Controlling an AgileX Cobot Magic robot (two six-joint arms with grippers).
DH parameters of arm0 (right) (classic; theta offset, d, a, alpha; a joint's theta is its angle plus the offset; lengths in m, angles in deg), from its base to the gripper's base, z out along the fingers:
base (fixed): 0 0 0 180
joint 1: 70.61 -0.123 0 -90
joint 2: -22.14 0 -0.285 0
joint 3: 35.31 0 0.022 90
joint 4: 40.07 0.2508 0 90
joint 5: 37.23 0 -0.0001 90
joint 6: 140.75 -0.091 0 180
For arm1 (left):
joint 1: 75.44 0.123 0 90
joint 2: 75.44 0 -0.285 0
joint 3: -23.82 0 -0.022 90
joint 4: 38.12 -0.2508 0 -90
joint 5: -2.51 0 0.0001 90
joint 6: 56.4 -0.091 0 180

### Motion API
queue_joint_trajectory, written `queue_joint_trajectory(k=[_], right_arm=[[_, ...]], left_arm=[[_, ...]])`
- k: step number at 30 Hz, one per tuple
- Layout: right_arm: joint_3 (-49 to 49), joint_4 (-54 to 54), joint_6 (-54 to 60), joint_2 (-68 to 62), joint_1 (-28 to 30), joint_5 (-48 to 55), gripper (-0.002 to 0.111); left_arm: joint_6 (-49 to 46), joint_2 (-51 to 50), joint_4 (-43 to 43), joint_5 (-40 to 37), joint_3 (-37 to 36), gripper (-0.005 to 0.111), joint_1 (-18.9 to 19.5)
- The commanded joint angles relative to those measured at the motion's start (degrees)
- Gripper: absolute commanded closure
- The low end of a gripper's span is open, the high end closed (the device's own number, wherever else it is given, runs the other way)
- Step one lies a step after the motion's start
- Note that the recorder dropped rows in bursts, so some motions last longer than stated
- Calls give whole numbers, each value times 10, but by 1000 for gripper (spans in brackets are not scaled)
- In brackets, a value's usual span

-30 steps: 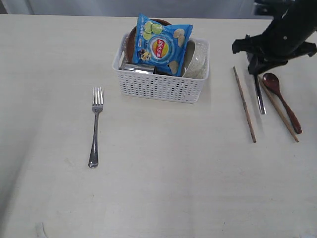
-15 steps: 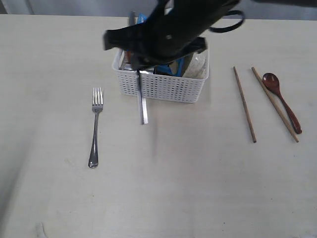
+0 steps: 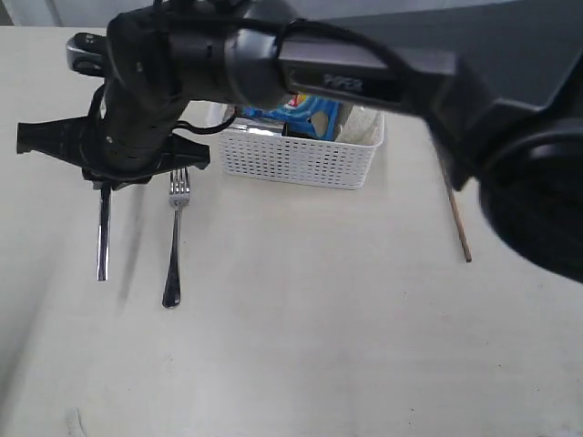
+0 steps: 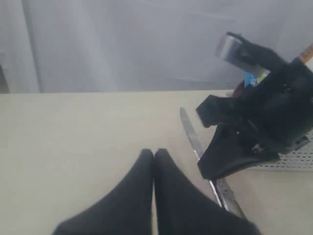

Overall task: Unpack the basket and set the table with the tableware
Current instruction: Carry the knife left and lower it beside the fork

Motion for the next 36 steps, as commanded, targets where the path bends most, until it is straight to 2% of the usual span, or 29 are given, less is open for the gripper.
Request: queue_joint_trajectory(k=[1,5,10,14,36], right_arm=[[77,-71,-72,-51,-6,64,109],[116,-82,-86,-83,-6,115,109],[117,-84,-120,-109,-6,145,109],[117,-55,-120,-120,-5,141,109],[117,-82,-148,-121,0,123,109]], left_arm=[[0,2,2,6,-2,107,-1],[0,2,2,6,-2,107,-1],[0,2,2,6,-2,107,-1],[0,2,2,6,-2,107,-1],[0,2,2,6,-2,107,-1]])
